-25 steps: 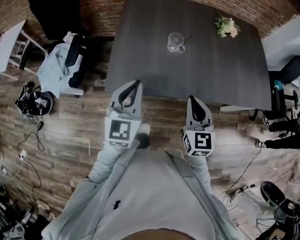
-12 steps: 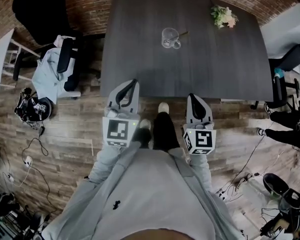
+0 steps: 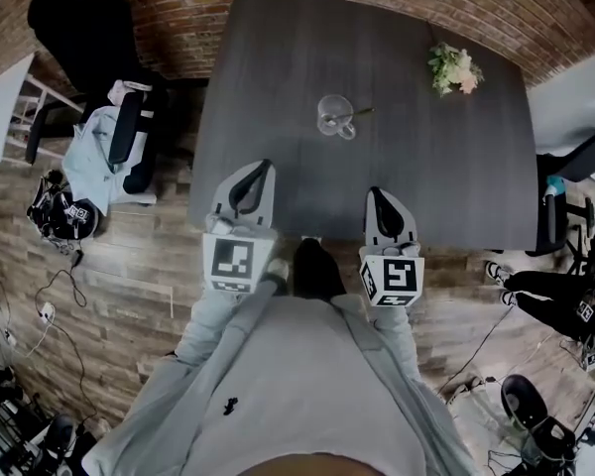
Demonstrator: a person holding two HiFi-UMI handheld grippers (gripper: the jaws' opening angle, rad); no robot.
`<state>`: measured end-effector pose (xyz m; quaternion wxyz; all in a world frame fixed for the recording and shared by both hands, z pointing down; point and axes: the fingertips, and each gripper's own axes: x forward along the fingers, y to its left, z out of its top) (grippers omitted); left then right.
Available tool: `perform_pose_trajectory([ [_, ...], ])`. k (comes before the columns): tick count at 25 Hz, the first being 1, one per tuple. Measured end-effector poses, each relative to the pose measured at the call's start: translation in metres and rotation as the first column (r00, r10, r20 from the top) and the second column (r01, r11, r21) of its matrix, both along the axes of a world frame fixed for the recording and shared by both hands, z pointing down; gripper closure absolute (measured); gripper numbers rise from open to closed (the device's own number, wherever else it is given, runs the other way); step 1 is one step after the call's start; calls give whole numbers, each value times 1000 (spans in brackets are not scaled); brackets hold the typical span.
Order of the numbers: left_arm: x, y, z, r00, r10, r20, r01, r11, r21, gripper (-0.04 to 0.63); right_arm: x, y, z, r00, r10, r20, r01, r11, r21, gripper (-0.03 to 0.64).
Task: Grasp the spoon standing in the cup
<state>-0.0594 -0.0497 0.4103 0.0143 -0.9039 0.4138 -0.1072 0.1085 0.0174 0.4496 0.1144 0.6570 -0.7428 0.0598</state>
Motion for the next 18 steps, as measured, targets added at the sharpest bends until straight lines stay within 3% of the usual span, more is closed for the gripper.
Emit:
perform_pose_trajectory([
  [9,48,-77,-16,999,-44,4,44,999,27,577,47,-88,-16,998,-64,-7,64,998,21,600],
  [18,67,-110,-23,992,-124,-6,125,992,32,577,69,-134,-19,990,-139,-5,139,990,34,600],
])
